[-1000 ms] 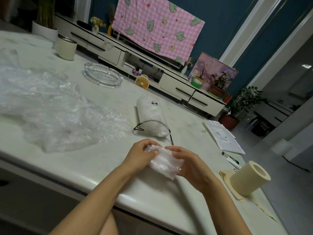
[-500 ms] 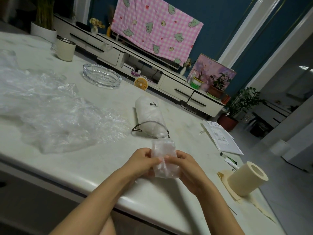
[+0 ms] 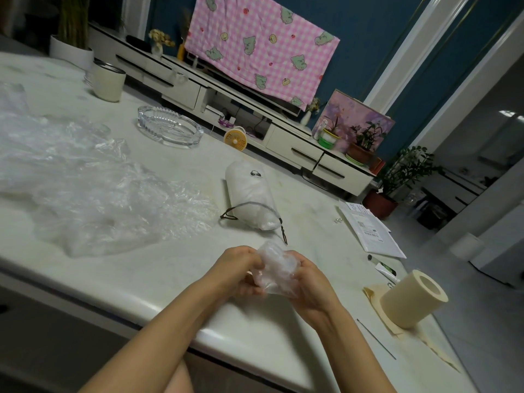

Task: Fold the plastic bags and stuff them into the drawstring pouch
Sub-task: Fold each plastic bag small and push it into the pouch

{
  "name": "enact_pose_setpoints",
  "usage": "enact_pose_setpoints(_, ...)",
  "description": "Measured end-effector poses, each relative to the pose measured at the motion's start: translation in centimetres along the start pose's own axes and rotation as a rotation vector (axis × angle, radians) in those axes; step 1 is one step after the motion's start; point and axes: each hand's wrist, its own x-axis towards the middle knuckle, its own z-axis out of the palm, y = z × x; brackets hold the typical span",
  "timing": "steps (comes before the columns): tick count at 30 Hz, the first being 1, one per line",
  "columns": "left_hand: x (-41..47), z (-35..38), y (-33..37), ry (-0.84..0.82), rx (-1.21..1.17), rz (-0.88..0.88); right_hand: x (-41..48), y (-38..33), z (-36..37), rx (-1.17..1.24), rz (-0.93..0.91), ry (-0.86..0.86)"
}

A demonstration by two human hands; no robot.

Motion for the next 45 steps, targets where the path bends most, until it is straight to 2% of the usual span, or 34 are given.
enact_pose_setpoints(3, -0.1, -0.2, 0.4, -0.02, -0.148, -0.172, 0.0, 0.1, 0.0, 0.015, -0.029, -0.029)
enact_pose_setpoints(5, 0.2, -0.3, 0.1, -0.047, -0.064, -0.181, -0.2, 0.1, 0.0, -0.025, -0.072, -0.073)
enact_pose_setpoints(7, 0.3, -0.2, -0.2, -0.088, 0.043, -0.153, -0.3, 0.1, 0.0, -0.072, -0.108, -0.093)
enact_pose_setpoints(10, 0.3, -0.3, -0.6, -0.127, 0.068, -0.101, -0.2, 0.2, 0.0, -0.086, -0.141, -0.089)
enact_pose_setpoints(13, 0.4, -0.5, -0.6, -0.096, 0.061, -0.015, -0.4, 0.1, 0.1, -0.095, -0.134, -0.119)
enact_pose_setpoints(16, 0.4, -0.5, -0.6, -0.017, 0.073, 0.077, -0.6, -0.5, -0.2, 0.01, -0.077, -0.219)
enact_pose_setpoints(19, 0.7, -0.6, -0.7, 0.092, 0.254, 0.25, -0.3, -0.8, -0.6, 0.11, -0.013, -0.166)
enact_pose_setpoints(24, 1.6, -0.9, -1.1, 0.192, 0.383, 0.413, -0.2, -0.3, -0.2, -0.028, -0.023, -0.125)
enact_pose_setpoints(27, 1.6, -0.9, -0.9, 0.206, 0.297, 0.404, 0.0, -0.1, -0.3, -0.039, -0.067, -0.056)
enact_pose_setpoints(32, 1.8, -0.8, -0.8, 0.127, 0.152, 0.307, 0.4, -0.1, -0.3, -0.02, -0.069, -0.001)
enact_pose_setpoints(35, 1.9, -1.0, -1.0, 0.129, 0.302, 0.278, 0.5, 0.0, -0.4, -0.053, -0.089, 0.029)
enact_pose_setpoints(38, 2.0, -0.7, -1.4, 0.201, 0.457, 0.246, 0.8, 0.7, 0.2, -0.279, -0.261, 0.207)
enact_pose_setpoints(41, 1.8, -0.2, -1.5, 0.243, 0.357, 0.131, 0.6, 1.8, 1.8, -0.581, -0.557, 0.417)
enact_pose_setpoints(44, 1.6, -0.1, -1.7, 0.281, 0.174, 0.072, 0.4, 3.5, 2.9, -0.884, -0.91, 0.431)
enact_pose_setpoints(45, 1.6, -0.2, -1.7, 0.305, 0.153, 0.071, 0.3, 3.9, 3.0, -0.92, -0.975, 0.404)
